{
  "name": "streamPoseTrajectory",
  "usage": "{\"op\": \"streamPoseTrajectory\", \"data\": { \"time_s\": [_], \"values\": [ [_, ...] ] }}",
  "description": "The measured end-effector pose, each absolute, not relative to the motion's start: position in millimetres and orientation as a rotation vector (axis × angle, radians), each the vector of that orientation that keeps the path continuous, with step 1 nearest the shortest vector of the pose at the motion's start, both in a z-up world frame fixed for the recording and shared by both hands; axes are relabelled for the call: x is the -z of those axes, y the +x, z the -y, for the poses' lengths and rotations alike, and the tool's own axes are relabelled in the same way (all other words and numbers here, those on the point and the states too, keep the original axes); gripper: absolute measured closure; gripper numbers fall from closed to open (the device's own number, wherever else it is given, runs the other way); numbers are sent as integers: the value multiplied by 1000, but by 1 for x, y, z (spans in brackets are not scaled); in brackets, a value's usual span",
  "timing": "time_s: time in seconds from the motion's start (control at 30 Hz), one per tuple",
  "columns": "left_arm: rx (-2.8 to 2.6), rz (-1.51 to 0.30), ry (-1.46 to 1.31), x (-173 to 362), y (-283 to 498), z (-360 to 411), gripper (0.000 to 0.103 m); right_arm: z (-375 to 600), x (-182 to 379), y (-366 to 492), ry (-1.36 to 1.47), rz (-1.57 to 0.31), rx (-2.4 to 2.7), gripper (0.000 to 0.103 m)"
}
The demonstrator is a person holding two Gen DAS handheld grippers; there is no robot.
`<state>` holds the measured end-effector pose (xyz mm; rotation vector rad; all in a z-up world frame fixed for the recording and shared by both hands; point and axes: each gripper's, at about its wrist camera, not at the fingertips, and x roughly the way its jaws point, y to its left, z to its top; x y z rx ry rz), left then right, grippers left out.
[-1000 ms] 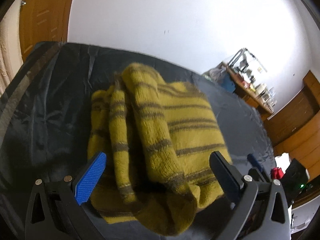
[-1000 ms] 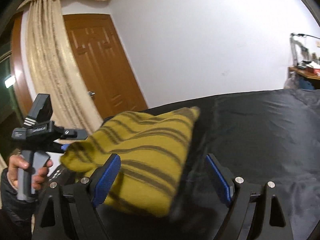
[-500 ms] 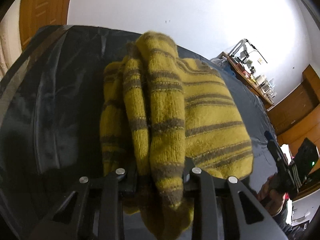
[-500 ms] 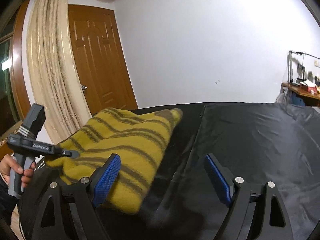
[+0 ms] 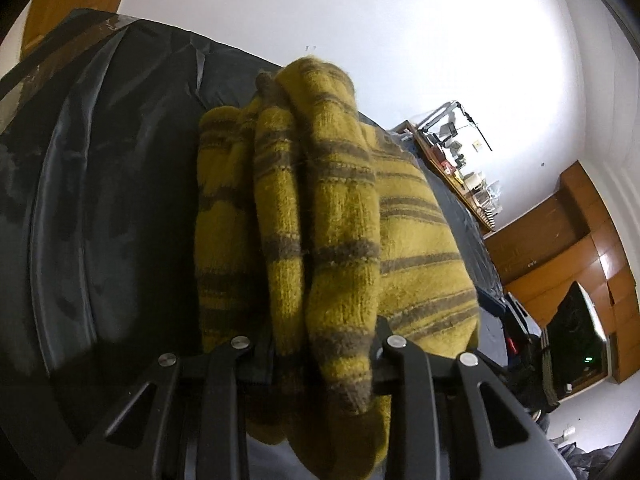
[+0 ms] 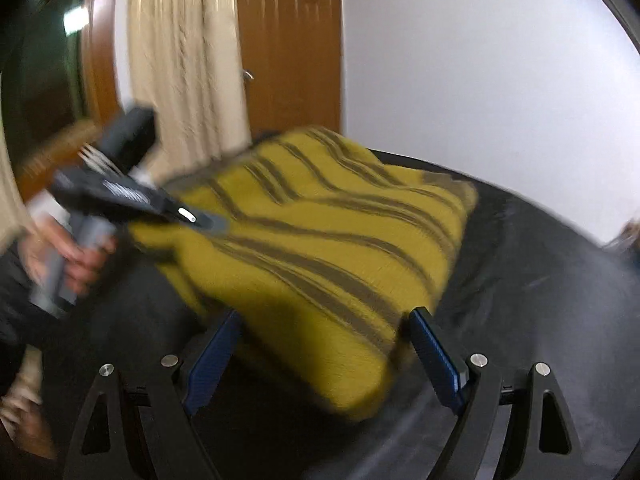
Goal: Fold clothes
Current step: 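Grasp the folded sweater bundle with the left gripper and lift it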
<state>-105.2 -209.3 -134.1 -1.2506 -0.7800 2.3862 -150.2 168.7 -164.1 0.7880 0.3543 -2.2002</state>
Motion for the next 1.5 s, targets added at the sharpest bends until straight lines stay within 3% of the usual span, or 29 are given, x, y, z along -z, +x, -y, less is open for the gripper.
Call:
{"op": "streamPoseTrajectory", "data": {
  "time_s": [0.3,0.6,0.73,1.07,1.27,1.4,1.5],
  "values": [
    [-2381,813,-1238,135,-111,210,67,-192,172,-150,861,-424,2302,15],
    [-2415,760,-1249,133,-112,201,65,-178,189,-140,773,-755,2406,15],
    [-2414,694,-1252,134,-115,193,65,-212,179,-154,806,-523,2491,15],
    [-2437,702,-1197,141,-107,191,65,-235,175,-161,837,-518,2550,15],
    [-2441,692,-1186,139,-107,183,61,-241,130,-153,704,-187,2397,15],
    [-2440,690,-1212,138,-110,184,58,-204,127,-155,676,-228,2344,15],
    [-2454,699,-1226,131,-110,186,51,-169,144,-158,710,-311,2293,15]
  ]
}}
